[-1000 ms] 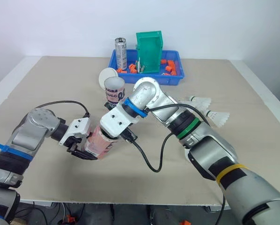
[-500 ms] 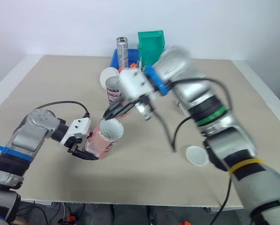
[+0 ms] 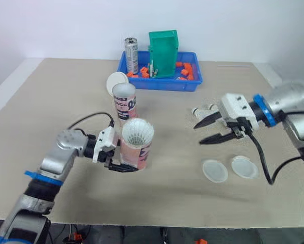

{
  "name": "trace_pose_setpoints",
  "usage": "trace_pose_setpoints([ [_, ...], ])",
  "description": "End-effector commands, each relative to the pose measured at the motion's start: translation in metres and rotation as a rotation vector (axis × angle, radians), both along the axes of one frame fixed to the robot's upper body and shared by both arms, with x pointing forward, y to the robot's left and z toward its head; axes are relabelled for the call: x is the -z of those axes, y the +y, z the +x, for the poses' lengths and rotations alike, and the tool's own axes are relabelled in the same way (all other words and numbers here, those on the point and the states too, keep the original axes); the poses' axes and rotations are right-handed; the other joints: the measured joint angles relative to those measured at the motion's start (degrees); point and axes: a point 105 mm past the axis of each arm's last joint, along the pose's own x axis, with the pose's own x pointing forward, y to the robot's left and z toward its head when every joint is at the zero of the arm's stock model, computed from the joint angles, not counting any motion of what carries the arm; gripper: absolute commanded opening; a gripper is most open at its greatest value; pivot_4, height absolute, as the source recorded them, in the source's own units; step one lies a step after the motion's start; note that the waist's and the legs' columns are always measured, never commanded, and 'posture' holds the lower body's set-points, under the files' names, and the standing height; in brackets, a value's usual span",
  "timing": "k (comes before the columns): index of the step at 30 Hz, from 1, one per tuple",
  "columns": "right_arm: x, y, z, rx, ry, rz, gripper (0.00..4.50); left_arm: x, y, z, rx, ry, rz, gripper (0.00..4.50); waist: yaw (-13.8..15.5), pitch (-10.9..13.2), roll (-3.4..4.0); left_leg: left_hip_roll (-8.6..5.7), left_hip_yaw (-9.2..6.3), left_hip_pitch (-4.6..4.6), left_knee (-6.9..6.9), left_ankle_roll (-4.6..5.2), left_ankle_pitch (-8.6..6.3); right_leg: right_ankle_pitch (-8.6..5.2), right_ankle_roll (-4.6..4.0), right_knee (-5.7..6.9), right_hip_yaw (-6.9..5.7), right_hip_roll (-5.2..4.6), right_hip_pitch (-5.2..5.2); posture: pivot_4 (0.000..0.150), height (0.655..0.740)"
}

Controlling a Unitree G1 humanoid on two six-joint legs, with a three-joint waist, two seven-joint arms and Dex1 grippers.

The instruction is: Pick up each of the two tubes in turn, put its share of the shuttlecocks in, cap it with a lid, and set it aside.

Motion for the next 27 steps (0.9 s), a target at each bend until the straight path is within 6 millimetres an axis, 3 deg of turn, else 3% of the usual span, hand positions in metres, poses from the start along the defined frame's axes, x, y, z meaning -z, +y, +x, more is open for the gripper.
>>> trace_pose_setpoints([
  [1, 0.003, -0.013, -0.009, -0.018, -0.015, -0.082, 2.47, 0.004, -0.015, 0.005, -0.03, -0.021, -0.076, 3.24, -0.25, 0.03, 0.03, 0.01, 0.01, 0.02, 0.05, -0.02, -0.04, -0.04, 0.08, 0.0, 0.02, 0.01, 0.0, 0.15, 0.7083],
  [6, 0.033, -0.028, 0.005, 0.07, 0.024, -0.173, 2.47, 0.036, -0.038, 0.019, -0.106, 0.009, -0.113, 3.24, -0.62, 0.05, 0.06, -0.02, 0.03, 0.27, 0.11, -0.03, -0.03, 0.13, -0.02, 0.0, 0.19, 0.11, 0.06, 0.15, 0.7083],
  [12, 0.047, -0.028, 0.002, 0.08, 0.069, -0.217, 2.47, 0.069, -0.044, 0.009, -0.09, -0.029, -0.039, 3.24, -0.54, 0.02, 0.1, -0.2, 0.04, 0.29, 0.24, -0.13, 0.06, 0.3, 0.09, -0.03, 0.5, 0.07, 0.13, 0.15, 0.7083],
  [21, 0.062, -0.028, -0.006, 0.082, 0.097, -0.253, 2.47, 0.079, -0.044, 0.011, -0.153, 0.003, -0.05, 3.24, -0.15, -0.08, 0.18, -0.29, 0.03, 0.36, 0.42, -0.13, 0.06, 0.34, 0.22, -0.08, 0.63, 0.06, 0.32, 0.15, 0.7083],
  [27, 0.077, -0.024, 0.006, 0.097, 0.062, -0.29, 2.47, 0.082, -0.044, 0.011, -0.161, 0.034, -0.045, 3.24, -0.23, -0.29, 0.2, -0.3, 0.03, 0.39, 0.63, -0.13, 0.08, 0.38, 0.26, -0.08, 0.64, 0.06, 0.4, 0.15, 0.7083],
])
